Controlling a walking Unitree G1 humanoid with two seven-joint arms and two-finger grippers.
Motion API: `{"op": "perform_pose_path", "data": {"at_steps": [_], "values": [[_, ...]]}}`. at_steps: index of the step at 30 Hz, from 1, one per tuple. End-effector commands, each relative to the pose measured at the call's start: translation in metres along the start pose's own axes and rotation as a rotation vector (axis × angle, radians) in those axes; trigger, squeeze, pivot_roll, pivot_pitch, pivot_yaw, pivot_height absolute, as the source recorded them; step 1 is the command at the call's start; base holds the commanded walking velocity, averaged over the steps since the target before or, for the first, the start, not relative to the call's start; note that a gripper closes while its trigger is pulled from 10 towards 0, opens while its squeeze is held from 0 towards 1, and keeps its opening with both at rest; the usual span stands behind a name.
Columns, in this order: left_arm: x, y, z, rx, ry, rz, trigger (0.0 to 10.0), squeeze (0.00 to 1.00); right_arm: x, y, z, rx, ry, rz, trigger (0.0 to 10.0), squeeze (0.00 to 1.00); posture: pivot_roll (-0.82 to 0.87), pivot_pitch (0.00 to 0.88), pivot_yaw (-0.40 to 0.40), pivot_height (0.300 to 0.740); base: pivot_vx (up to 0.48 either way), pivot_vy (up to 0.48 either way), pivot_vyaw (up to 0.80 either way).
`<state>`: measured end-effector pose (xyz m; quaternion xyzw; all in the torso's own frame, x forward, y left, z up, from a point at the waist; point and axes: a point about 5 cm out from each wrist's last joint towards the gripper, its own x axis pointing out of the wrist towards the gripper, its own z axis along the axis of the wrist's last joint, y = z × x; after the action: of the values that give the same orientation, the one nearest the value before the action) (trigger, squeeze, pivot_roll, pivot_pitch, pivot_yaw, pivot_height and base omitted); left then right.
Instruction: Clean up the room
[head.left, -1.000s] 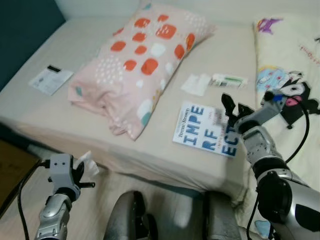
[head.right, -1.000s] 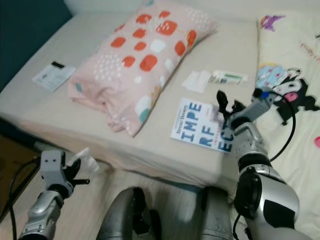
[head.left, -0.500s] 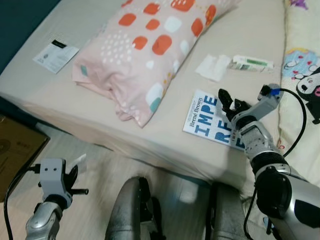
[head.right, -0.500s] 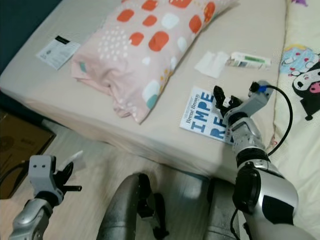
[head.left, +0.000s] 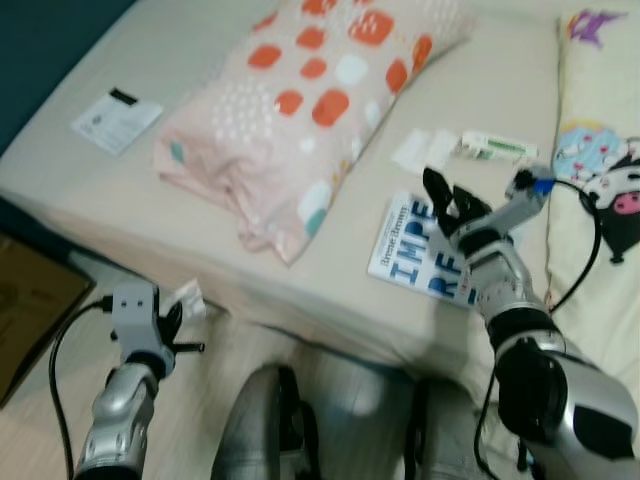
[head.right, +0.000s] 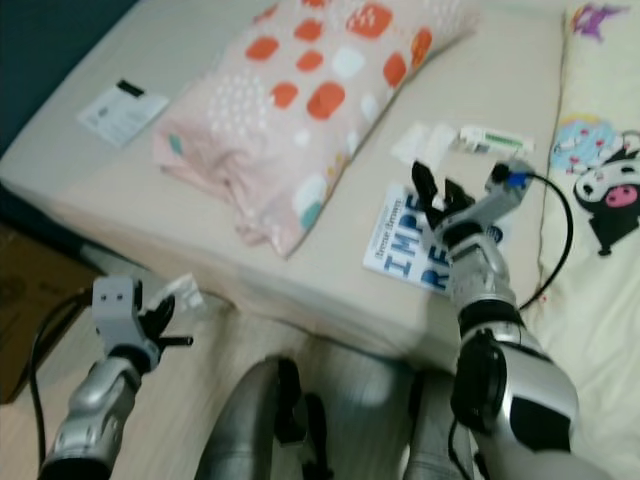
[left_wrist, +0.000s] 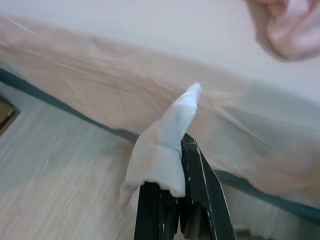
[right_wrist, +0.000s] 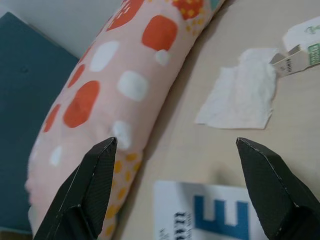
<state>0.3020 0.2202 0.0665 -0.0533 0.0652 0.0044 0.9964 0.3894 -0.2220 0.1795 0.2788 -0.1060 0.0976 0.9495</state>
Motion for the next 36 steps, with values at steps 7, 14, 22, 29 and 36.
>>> {"op": "perform_pose_path", "data": {"at_steps": [7, 14, 22, 29, 36], "values": [[0.014, -0.014, -0.012, -0.067, 0.039, 0.018, 10.0, 0.0, -0.021, -0.009, -0.031, 0.042, 0.03, -0.025, 10.0, 0.0, -0.01, 0.15, 0.112, 0.68, 0.0, 0.0, 0.0], [0.022, -0.029, -0.014, -0.09, 0.049, -0.001, 10.0, 0.0, -0.031, -0.008, -0.051, 0.025, 0.095, -0.025, 10.0, 0.0, -0.03, 0.087, 0.099, 0.695, 0.0, 0.0, 0.0], [0.024, -0.04, -0.03, -0.104, 0.135, -0.004, 10.0, 0.0, -0.054, -0.009, -0.093, -0.066, 0.265, -0.107, 10.0, 0.0, -0.07, 0.03, 0.094, 0.7, 0.0, 0.0, 0.0], [0.016, -0.041, -0.048, -0.094, 0.207, 0.0, 10.0, 0.0, -0.086, -0.012, -0.126, -0.047, 0.364, -0.114, 10.0, 0.0, -0.09, 0.0, 0.09, 0.7, 0.0, 0.0, 0.0], [0.009, -0.045, -0.061, -0.057, 0.268, -0.023, 10.0, 0.0, -0.109, -0.021, -0.144, -0.068, 0.477, -0.174, 10.0, 0.0, -0.09, 0.0, 0.091, 0.7, 0.0, 0.0, 0.52]]}}
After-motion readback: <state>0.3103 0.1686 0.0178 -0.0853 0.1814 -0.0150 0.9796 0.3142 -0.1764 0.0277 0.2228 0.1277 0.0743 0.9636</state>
